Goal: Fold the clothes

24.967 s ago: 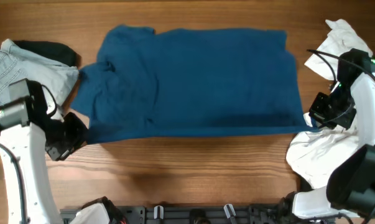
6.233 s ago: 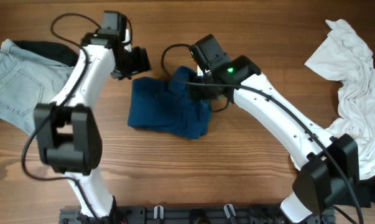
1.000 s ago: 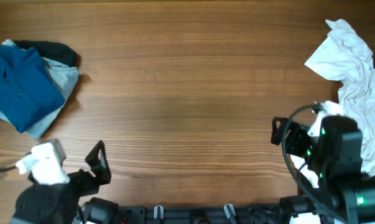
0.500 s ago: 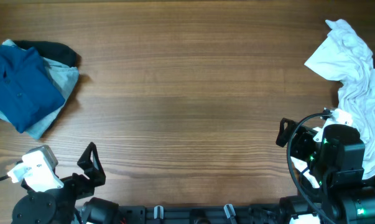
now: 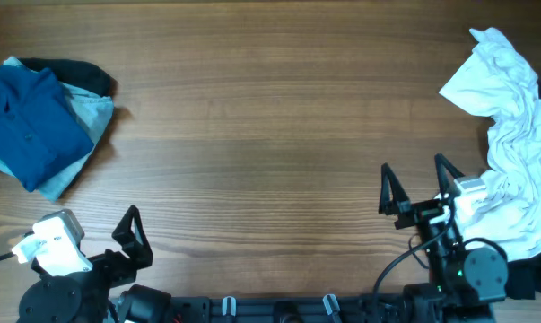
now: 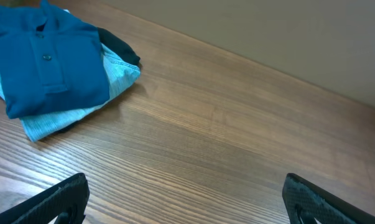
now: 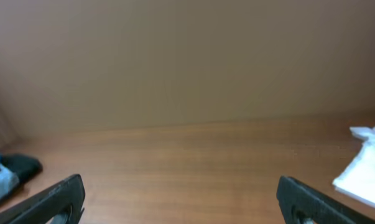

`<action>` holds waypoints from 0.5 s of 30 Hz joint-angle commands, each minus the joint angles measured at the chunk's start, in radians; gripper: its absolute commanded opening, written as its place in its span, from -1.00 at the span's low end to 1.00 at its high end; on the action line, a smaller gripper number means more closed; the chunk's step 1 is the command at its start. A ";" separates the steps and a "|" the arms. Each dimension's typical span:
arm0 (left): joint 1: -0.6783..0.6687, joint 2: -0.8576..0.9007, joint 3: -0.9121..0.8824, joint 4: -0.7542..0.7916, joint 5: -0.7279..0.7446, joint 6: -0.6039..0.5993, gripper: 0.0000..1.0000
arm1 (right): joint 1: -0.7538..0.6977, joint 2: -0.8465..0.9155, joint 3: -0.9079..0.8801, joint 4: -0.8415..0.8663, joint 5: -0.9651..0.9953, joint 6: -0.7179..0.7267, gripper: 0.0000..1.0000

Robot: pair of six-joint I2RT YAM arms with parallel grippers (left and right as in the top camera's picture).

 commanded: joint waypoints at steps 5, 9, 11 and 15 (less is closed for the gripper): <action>0.009 -0.005 -0.005 0.003 -0.016 -0.009 1.00 | 0.007 -0.090 -0.186 0.206 -0.022 -0.063 0.99; 0.009 -0.005 -0.005 0.003 -0.016 -0.009 1.00 | 0.016 -0.090 -0.270 0.179 -0.030 -0.191 0.99; 0.009 -0.005 -0.005 0.003 -0.016 -0.009 1.00 | 0.021 -0.090 -0.269 0.146 -0.018 -0.189 0.99; 0.009 -0.005 -0.005 0.003 -0.017 -0.009 1.00 | 0.021 -0.090 -0.269 0.149 -0.015 -0.187 0.99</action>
